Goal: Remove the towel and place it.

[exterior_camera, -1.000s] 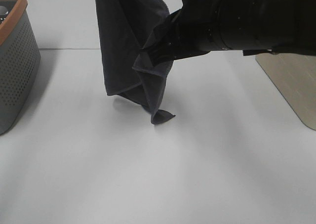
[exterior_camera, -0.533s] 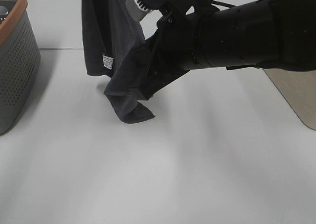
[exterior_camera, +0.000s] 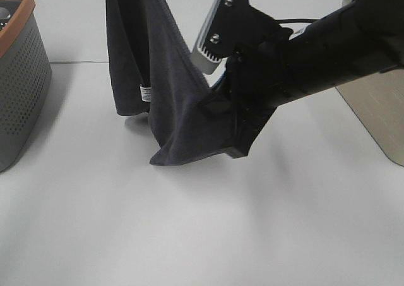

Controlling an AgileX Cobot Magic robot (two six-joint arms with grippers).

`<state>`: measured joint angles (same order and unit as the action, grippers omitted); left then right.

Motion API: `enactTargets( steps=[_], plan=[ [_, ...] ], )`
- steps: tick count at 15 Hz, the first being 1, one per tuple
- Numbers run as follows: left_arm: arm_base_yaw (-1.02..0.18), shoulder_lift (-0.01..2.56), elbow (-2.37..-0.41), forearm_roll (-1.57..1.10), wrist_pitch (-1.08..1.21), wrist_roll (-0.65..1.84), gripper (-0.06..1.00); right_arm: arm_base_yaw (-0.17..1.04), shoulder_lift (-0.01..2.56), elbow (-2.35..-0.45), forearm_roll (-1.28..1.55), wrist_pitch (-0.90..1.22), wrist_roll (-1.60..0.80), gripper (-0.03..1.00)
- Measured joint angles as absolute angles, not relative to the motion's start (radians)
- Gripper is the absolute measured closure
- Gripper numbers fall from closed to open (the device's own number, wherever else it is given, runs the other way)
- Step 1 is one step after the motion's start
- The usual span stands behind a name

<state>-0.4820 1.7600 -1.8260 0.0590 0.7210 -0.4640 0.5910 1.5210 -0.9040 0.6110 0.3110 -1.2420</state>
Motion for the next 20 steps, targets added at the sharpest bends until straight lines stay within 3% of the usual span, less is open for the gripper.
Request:
enactTargets(
  steps=[2, 5, 10, 16, 20],
  plan=[
    [-0.484, 1.76, -1.826, 0.053, 0.701, -0.487, 0.94, 0.531, 1.521, -0.994, 0.333, 0.438, -1.032, 0.95],
    [-0.484, 1.763, -1.819, 0.061, 0.604, -0.591, 0.94, 0.509, 1.521, -1.225, -0.085, 0.702, -0.961, 0.95],
    [-0.483, 1.762, -1.819, 0.159, 0.526, -0.703, 0.94, 0.508, 1.521, -1.429, -0.446, 0.756, -0.88, 0.95],
    [-0.48, 1.798, -1.819, 0.284, 0.483, -0.893, 0.94, 0.373, 1.62, -1.461, -0.515, 0.465, -0.756, 0.95],
    [-0.433, 1.882, -1.819, 0.312, 0.283, -0.944, 0.94, 0.318, 1.709, -1.466, -0.591, 0.261, -0.715, 0.95]
  ],
)
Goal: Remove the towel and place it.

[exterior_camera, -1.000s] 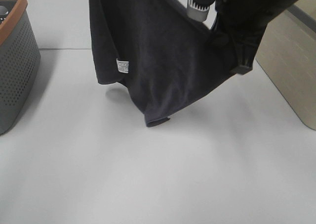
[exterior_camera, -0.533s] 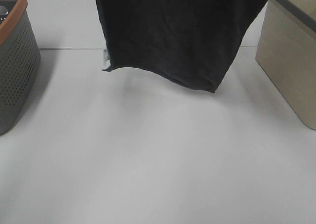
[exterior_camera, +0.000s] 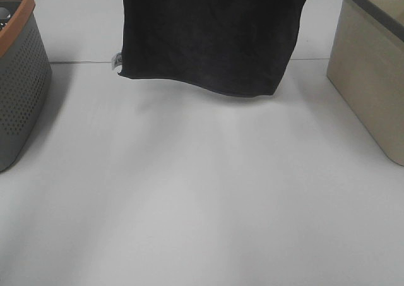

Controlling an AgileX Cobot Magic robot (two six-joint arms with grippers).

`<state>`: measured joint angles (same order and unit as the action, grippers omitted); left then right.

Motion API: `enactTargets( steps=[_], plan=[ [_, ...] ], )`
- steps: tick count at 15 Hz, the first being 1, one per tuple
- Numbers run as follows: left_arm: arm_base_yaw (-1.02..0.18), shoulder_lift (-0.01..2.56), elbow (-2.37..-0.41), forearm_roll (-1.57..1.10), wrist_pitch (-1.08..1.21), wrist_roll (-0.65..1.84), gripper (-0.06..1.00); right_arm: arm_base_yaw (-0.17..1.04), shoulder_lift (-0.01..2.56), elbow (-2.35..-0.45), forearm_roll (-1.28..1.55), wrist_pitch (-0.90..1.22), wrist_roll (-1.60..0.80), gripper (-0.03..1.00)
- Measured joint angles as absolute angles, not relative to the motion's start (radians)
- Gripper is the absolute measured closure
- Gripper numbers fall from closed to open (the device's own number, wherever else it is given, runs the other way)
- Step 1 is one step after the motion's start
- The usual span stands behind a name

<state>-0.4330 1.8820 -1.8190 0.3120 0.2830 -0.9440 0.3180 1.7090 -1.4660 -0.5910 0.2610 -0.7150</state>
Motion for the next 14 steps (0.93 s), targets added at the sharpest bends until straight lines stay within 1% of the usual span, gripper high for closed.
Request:
enactTargets(
  steps=[2, 3, 4, 5, 8, 9, 11, 12, 14],
  plan=[
    [-0.403, 1.932, -1.819, 0.326, 0.17, -0.945, 0.94, 0.304, 1.778, -1.497, -0.633, 0.204, -0.713, 0.95],
    [-0.369, 1.99, -1.819, 0.337, 0.027, -0.946, 0.94, 0.29, 1.858, -1.575, -0.637, 0.18, -0.676, 0.95],
    [-0.346, 2.019, -1.819, 0.34, -0.063, -0.949, 0.94, 0.285, 1.906, -1.629, -0.639, 0.168, -0.653, 0.95],
    [-0.336, 2.033, -1.819, 0.34, -0.105, -0.951, 0.94, 0.278, 1.95, -1.691, -0.641, 0.145, -0.638, 0.95],
    [-0.273, 2.124, -1.819, 0.348, -0.37, -0.955, 0.94, 0.276, 2.053, -1.83, -0.67, 0.121, -0.634, 0.95],
    [-0.259, 2.143, -1.818, 0.359, -0.42, -0.956, 0.94, 0.276, 2.079, -1.862, -0.678, 0.113, -0.634, 0.95],
    [-0.252, 2.15, -1.762, 0.396, -0.497, -0.91, 0.94, 0.276, 2.089, -1.859, -0.682, 0.136, -0.633, 0.95],
    [-0.252, 2.141, -1.697, 0.413, -0.57, -0.884, 0.94, 0.276, 2.086, -1.84, -0.682, 0.166, -0.632, 0.95],
    [-0.252, 2.126, -1.499, 0.418, -0.74, -0.881, 0.94, 0.274, 2.066, -1.747, -0.659, 0.195, -0.63, 0.95]
  ],
)
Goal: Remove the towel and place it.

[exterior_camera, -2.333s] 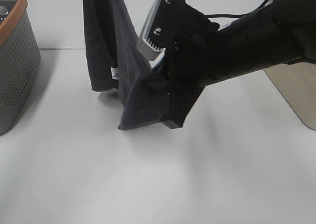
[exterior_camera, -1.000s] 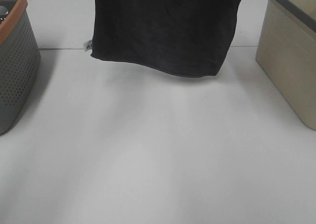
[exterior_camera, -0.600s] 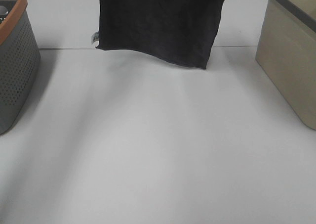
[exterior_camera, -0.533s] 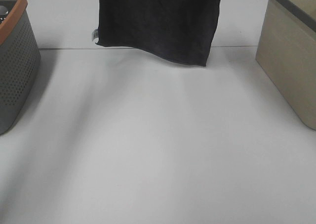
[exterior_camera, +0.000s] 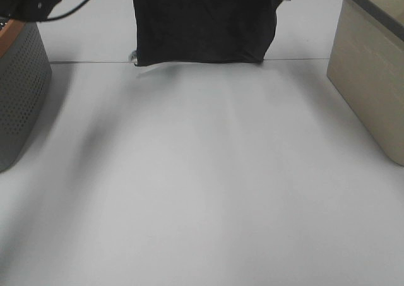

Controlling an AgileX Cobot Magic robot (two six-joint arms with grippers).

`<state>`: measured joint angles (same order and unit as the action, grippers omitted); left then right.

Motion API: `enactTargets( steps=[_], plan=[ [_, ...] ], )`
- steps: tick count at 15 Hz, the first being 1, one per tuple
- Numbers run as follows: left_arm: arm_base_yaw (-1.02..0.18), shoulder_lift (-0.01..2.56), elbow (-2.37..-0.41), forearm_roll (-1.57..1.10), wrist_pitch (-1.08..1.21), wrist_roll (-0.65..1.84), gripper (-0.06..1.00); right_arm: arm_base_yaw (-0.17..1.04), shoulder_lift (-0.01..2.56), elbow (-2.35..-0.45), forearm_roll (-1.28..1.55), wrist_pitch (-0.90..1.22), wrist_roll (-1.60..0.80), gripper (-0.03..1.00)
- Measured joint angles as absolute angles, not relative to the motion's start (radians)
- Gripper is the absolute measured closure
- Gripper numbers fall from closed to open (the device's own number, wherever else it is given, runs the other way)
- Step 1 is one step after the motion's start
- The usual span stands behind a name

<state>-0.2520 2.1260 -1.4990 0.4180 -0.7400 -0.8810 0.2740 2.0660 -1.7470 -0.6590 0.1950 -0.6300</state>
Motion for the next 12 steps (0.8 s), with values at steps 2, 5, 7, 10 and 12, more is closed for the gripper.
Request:
enactTargets(
  steps=[2, 5, 7, 10, 12],
  plan=[
    [-0.252, 2.12, -1.305, 0.42, -0.902, -0.881, 0.94, 0.274, 2.008, -1.609, -0.604, 0.205, -0.63, 0.95],
    [-0.255, 2.085, -1.074, 0.461, -1.008, -0.88, 0.94, 0.274, 1.896, -1.353, -0.543, 0.168, -0.633, 0.95],
    [-0.257, 2.044, -0.961, 0.481, -1.021, -0.86, 0.94, 0.276, 1.873, -1.237, -0.485, 0.143, -0.634, 0.95],
    [-0.259, 2.002, -0.815, 0.532, -1.026, -0.851, 0.94, 0.279, 1.872, -1.08, -0.469, 0.085, -0.664, 0.95],
    [-0.259, 1.995, -0.746, 0.551, -1.028, -0.851, 0.94, 0.279, 1.871, -1.004, -0.469, 0.041, -0.681, 0.95]
  ],
)
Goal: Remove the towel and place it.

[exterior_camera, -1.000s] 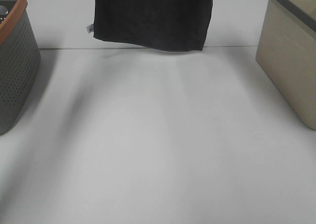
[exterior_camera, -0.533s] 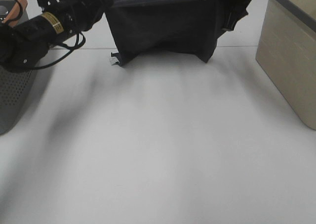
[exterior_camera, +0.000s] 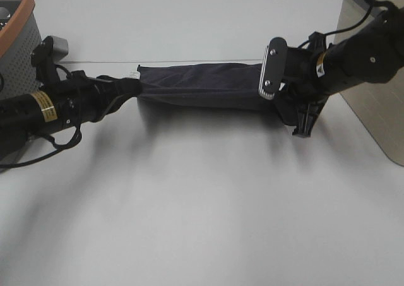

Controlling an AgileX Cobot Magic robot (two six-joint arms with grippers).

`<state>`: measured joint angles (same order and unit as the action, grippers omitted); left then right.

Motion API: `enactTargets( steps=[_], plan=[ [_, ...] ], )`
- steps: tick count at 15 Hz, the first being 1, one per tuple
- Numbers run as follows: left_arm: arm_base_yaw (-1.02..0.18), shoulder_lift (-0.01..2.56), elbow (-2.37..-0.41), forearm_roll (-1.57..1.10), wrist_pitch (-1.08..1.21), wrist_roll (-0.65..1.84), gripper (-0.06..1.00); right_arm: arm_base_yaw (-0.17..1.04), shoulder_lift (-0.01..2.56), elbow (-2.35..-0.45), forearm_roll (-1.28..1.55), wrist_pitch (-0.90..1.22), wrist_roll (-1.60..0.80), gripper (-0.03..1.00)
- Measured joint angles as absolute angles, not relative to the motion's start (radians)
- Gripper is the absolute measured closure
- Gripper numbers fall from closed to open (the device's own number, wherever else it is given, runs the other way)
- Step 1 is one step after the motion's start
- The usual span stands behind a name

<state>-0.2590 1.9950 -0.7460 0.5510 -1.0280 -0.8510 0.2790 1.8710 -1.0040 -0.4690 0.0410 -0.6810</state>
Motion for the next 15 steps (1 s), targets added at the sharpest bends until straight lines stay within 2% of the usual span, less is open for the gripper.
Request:
enactTargets(
  steps=[4, 6, 10, 11, 12, 13, 14, 15],
  plan=[
    [-0.264, 1.985, -0.633, 0.55, -1.022, -0.872, 0.94, 0.282, 1.871, -0.841, -0.475, -0.1, -0.691, 0.95],
    [-0.264, 1.984, -0.62, 0.553, -0.988, -0.881, 0.94, 0.283, 1.871, -0.815, -0.476, -0.137, -0.677, 0.95],
    [-0.264, 1.984, -0.607, 0.553, -0.949, -0.895, 0.94, 0.285, 1.915, -0.812, -0.476, -0.18, -0.495, 0.94],
    [-0.262, 1.983, -0.606, 0.539, -0.912, -0.904, 0.94, 0.283, 1.919, -0.812, -0.478, -0.166, -0.486, 0.88],
    [-0.252, 1.983, -0.604, 0.511, -0.868, -0.914, 0.94, 0.271, 1.919, -0.81, -0.487, -0.126, -0.479, 0.79],
    [-0.244, 1.983, -0.6, 0.501, -0.83, -0.93, 0.92, 0.263, 1.919, -0.807, -0.524, -0.108, -0.477, 0.6],
    [-0.244, 1.983, -0.599, 0.506, -0.83, -0.94, 0.78, 0.263, 1.919, -0.807, -0.529, -0.108, -0.477, 0.49],
    [-0.244, 1.983, -0.599, 0.508, -0.83, -0.949, 0.73, 0.263, 1.919, -0.807, -0.533, -0.108, -0.477, 0.45]
  ],
)
